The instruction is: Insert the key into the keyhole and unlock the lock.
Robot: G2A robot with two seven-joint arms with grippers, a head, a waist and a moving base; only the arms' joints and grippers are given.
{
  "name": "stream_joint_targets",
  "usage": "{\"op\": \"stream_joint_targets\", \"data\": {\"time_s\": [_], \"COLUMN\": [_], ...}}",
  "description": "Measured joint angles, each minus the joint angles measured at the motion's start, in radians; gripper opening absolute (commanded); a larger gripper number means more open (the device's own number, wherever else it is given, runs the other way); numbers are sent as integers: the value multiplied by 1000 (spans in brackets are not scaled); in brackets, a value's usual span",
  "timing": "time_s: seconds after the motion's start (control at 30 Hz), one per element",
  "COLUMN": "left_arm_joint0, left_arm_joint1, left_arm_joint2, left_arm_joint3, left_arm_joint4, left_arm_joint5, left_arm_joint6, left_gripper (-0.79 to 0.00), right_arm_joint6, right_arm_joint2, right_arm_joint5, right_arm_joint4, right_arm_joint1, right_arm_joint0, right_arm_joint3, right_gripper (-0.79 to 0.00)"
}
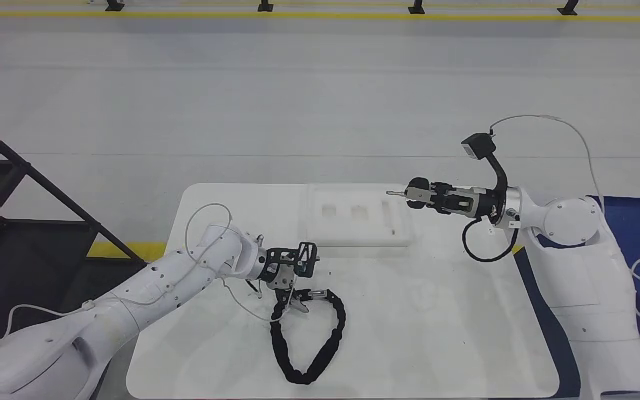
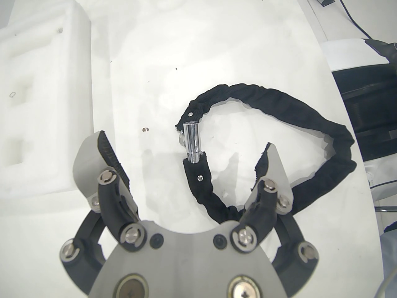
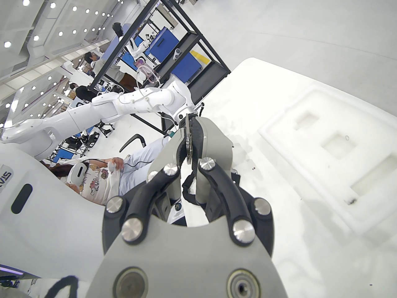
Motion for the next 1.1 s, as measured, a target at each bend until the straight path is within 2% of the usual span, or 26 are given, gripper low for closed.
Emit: {"op": "stream_joint_targets", "data": {"time_s": [0.33, 0.53, 0.83, 1.1], "left_arm_joint0": [1, 68, 143, 177], "left_arm_joint1": [0, 6, 14, 0], "left_arm_joint2": [-1, -25, -51, -68], "left_arm_joint3": [0, -5, 24, 24], "left_arm_joint4": [0, -1, 57, 116], "left_arm_joint5": [1, 80, 101, 156], "left_arm_joint6": [0, 31, 88, 128], "left_gripper": [0, 0, 0, 0], "right_arm_joint6": [0, 0, 0, 0], "right_arm_joint2": [0, 0, 0, 0], "right_arm_joint5": [0, 0, 0, 0], "right_arm_joint4": [0, 0, 0, 0], "right_arm_joint1": [0, 0, 0, 0], "right_arm_joint0": [0, 0, 0, 0], "right_arm_joint3": [0, 0, 0, 0], "right_gripper": [-785, -785, -785, -785]}}
